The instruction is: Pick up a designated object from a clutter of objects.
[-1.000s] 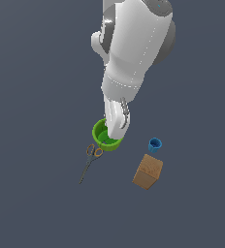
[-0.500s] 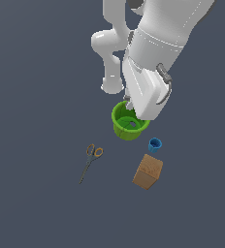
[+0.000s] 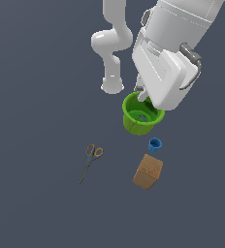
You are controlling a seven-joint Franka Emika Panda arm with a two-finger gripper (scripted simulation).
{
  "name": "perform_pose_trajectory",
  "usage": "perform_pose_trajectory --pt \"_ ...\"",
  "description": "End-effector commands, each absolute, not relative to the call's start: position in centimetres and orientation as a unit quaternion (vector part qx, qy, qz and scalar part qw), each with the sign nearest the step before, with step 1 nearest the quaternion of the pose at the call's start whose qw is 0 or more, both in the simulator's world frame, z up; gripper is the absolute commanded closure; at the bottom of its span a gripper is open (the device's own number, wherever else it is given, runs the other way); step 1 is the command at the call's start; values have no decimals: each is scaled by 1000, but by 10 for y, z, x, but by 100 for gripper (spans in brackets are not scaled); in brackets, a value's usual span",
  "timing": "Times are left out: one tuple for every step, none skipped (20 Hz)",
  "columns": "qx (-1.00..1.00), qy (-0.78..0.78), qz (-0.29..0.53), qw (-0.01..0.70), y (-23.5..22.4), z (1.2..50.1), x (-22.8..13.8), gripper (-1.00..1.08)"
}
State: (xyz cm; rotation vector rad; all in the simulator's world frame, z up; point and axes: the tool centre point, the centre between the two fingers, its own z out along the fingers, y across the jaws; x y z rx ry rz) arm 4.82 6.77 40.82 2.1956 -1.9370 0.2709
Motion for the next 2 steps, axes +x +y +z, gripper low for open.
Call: perform_pose_trajectory --pt "743 -656 92 100 69 412 49 108" --pt "743 -656 92 100 69 412 49 108"
